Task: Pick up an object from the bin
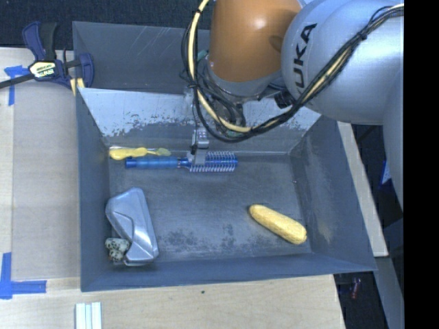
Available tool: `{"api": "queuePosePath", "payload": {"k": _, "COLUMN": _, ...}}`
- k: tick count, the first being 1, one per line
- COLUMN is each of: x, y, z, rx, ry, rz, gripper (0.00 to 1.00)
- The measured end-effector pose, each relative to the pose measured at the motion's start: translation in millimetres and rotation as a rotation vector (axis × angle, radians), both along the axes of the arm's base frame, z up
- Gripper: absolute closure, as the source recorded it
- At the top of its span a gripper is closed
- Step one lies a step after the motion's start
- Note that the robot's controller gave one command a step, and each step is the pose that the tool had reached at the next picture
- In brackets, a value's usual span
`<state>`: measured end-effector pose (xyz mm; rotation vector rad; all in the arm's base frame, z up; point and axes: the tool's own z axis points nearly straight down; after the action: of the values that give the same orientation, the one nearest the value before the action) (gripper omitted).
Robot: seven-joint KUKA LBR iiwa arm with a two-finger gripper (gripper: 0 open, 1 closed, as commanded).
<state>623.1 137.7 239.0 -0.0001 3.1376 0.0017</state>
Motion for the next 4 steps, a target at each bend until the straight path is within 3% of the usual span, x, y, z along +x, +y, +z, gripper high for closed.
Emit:
{"api": "queuePosePath", "payload": {"k": 1, "x": -18.3, "y": -54.9, "z": -78.7, "rx": 0.001, "ry": -0.003, "rz": -0.079, "gripper": 0.00}}
{"api": "queuePosePath", "payload": {"k": 2, "x": 0.0, "y": -57.8, "z": -137.2, "rx": 0.006, "ry": -0.010, "rz": -0.194, "gripper": 0.00}}
{"api": "queuePosePath", "payload": {"k": 3, "x": -8.8, "y": -65.2, "z": -161.6, "rx": 0.003, "ry": -0.013, "rz": -0.161, "gripper": 0.00}}
{"api": "queuePosePath", "payload": {"k": 4, "x": -2.1, "y": -46.0, "z": -160.6, "rx": 0.006, "ry": -0.015, "rz": -0.170, "gripper": 1.00}}
